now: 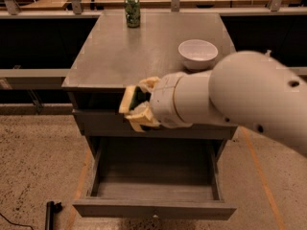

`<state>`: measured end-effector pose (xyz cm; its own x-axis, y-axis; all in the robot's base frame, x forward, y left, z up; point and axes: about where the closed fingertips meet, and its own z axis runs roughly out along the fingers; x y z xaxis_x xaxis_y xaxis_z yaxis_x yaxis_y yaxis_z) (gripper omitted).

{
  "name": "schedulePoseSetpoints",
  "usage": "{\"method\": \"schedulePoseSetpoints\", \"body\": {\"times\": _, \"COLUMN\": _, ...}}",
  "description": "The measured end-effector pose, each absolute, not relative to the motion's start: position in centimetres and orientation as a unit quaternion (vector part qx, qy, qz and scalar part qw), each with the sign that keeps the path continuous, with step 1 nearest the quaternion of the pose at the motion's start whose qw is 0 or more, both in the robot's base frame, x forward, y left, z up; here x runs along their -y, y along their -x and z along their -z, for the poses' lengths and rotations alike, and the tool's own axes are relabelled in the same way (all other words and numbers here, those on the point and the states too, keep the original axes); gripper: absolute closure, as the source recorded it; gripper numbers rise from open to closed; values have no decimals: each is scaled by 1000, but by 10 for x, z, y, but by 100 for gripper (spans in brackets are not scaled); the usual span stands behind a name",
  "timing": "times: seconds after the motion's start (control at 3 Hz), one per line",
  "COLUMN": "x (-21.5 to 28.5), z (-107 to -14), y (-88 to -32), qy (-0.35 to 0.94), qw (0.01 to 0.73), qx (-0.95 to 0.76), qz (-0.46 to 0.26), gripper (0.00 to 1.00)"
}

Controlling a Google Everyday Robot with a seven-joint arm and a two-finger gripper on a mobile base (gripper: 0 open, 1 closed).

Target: Place sponge into middle drawer

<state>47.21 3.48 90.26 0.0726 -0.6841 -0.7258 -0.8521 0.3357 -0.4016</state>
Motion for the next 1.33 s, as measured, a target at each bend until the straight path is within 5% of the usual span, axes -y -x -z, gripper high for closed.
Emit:
{"method": "schedulePoseSetpoints", "body": {"times": 0.33, "x": 0, "z": -810, "y": -467, "qy": 568, "qw": 419, "qx": -701, "qz": -104, "gripper": 100}}
{"method": "schedulePoseSetpoints", "body": {"times": 1.33, "x": 15, "z": -735, "y": -480, "qy": 554, "qw": 376, "qx": -737, "qz": -96, "gripper": 100}}
